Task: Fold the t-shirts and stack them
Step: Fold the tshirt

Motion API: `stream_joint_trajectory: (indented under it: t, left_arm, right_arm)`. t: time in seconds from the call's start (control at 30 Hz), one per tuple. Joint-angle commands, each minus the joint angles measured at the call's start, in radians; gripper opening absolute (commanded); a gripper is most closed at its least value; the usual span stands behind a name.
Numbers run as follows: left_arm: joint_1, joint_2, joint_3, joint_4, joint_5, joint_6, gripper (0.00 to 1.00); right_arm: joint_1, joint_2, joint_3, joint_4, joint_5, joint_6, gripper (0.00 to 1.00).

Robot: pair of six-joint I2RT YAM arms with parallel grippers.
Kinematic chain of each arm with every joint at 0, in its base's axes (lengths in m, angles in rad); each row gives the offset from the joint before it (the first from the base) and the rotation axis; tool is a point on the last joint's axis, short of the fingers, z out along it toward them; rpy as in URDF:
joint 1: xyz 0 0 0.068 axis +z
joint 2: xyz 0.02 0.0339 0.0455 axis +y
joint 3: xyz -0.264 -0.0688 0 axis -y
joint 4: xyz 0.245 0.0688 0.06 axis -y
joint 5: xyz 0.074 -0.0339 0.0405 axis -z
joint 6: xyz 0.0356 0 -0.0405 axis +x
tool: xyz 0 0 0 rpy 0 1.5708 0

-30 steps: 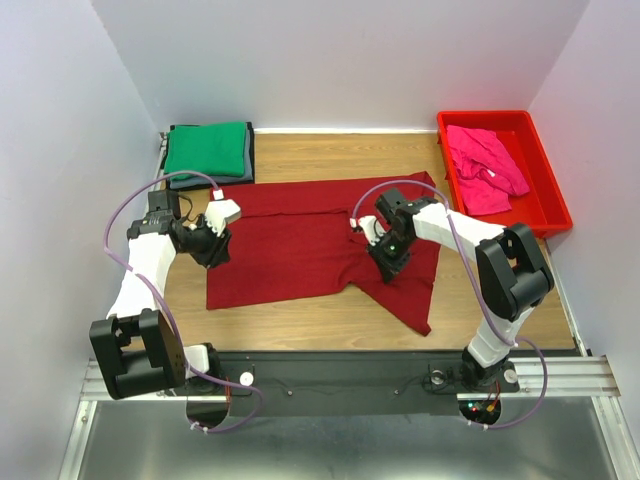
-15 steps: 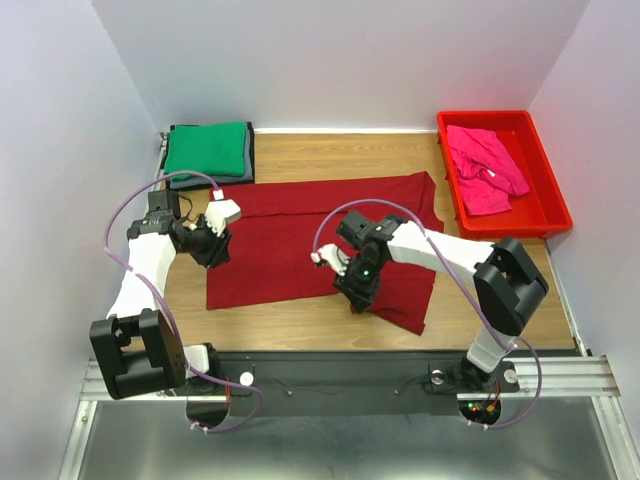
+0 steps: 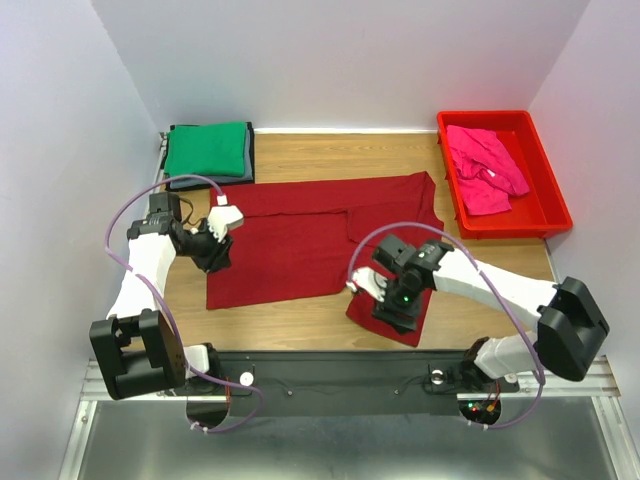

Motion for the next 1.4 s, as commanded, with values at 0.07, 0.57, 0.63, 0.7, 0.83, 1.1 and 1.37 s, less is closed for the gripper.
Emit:
stream_joint_trajectory:
  t: [0.07,0.57,0.63,0.7,0.83,1.1,1.37]
  left_arm:
    - [-0.001,-0.04,-0.027,-0.055,0.004,0.057,0.45]
    - [0.001,0.028,-0.094,0.007,-0.2,0.054,0.39]
    - [0.001,0.031,-0.106,0.016,-0.219,0.057,0.4]
    - [0.002,0.028,-0.126,0.019,-0.236,0.068,0.4]
    - [0.002,0.009,-0.162,0.036,-0.277,0.091,0.43]
    - [0.002,-0.049,-0.266,0.048,-0.355,0.208,0.45]
    - [0.002,-0.074,-0.254,0.013,-0.354,0.241,0.44]
  right_arm:
    - [-0.038,-0.026,-0.114,-0.012,0.204,-0.042,0.58]
    - [-0.372,0.055,0.001,0.149,0.287,-0.309,0.48]
    - [-0.374,0.086,0.007,0.187,0.287,-0.322,0.48]
    - [-0.377,0.107,0.015,0.206,0.287,-0.333,0.48]
    - [-0.38,0.148,-0.016,0.252,0.313,-0.355,0.48]
    - [-0.384,0.136,-0.119,0.309,0.33,-0.358,0.48]
    - [-0.384,-0.014,-0.079,0.154,0.252,-0.338,0.5]
